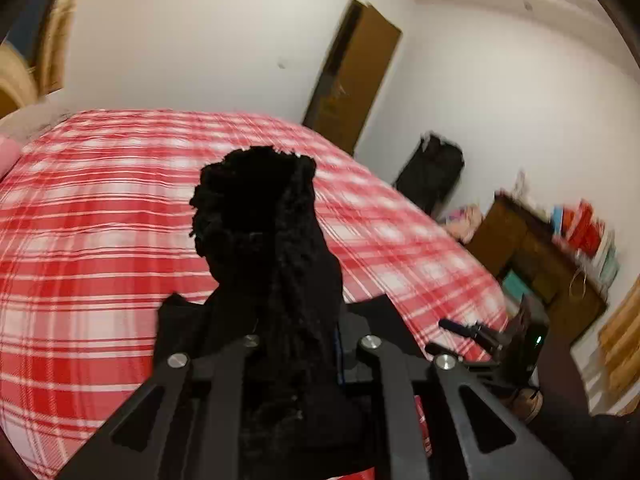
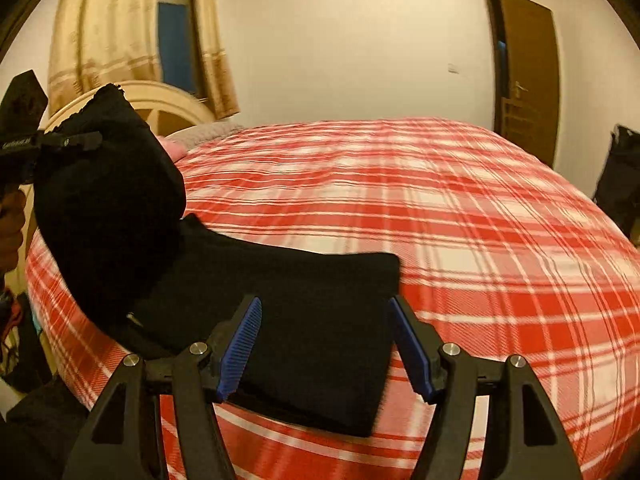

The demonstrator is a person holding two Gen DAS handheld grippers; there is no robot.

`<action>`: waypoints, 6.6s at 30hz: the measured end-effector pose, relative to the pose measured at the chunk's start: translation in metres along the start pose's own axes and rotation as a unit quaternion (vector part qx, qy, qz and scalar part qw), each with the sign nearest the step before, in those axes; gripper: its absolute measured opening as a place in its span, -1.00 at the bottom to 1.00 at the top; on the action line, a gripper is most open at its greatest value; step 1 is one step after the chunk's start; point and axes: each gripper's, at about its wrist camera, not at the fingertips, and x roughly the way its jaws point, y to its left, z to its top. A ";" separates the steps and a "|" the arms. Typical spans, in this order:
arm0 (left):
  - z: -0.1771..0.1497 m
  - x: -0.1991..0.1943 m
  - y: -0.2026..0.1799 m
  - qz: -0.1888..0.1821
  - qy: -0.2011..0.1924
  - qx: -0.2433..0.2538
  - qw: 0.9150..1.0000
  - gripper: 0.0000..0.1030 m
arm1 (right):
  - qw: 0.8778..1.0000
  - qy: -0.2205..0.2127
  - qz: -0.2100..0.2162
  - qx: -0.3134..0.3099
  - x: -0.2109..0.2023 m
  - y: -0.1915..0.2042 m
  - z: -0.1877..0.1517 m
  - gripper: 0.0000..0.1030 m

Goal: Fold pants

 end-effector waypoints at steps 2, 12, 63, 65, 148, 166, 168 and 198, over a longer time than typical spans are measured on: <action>-0.005 0.018 -0.017 0.009 0.022 0.018 1.000 -0.69 | 1.000 0.003 -0.006 0.010 0.000 -0.011 -0.003 0.30; -0.043 0.133 -0.084 0.038 0.127 0.089 0.987 -0.63 | 0.997 0.029 -0.017 0.064 0.019 -0.041 -0.013 0.30; -0.104 0.075 0.003 0.193 0.060 0.033 0.979 0.95 | 0.983 0.143 0.010 0.118 0.108 -0.017 0.046 0.03; -0.106 0.079 0.008 0.201 0.070 0.036 0.976 0.95 | 0.969 0.152 0.051 0.188 0.124 -0.047 0.031 0.04; -0.117 0.069 0.020 0.187 0.079 0.002 0.979 1.00 | 0.990 0.123 0.029 -0.065 0.039 0.041 -0.003 -0.01; -0.093 0.057 0.056 0.213 0.057 0.002 0.975 1.00 | 0.997 0.064 0.028 0.039 0.013 0.001 0.007 0.37; -0.092 0.063 0.062 0.212 0.063 0.000 0.975 1.00 | 0.994 0.069 0.027 0.079 0.019 -0.014 0.009 0.37; -0.080 0.106 0.053 0.098 0.100 0.013 0.990 -0.13 | 0.960 0.116 0.100 0.236 0.089 -0.049 -0.003 -0.34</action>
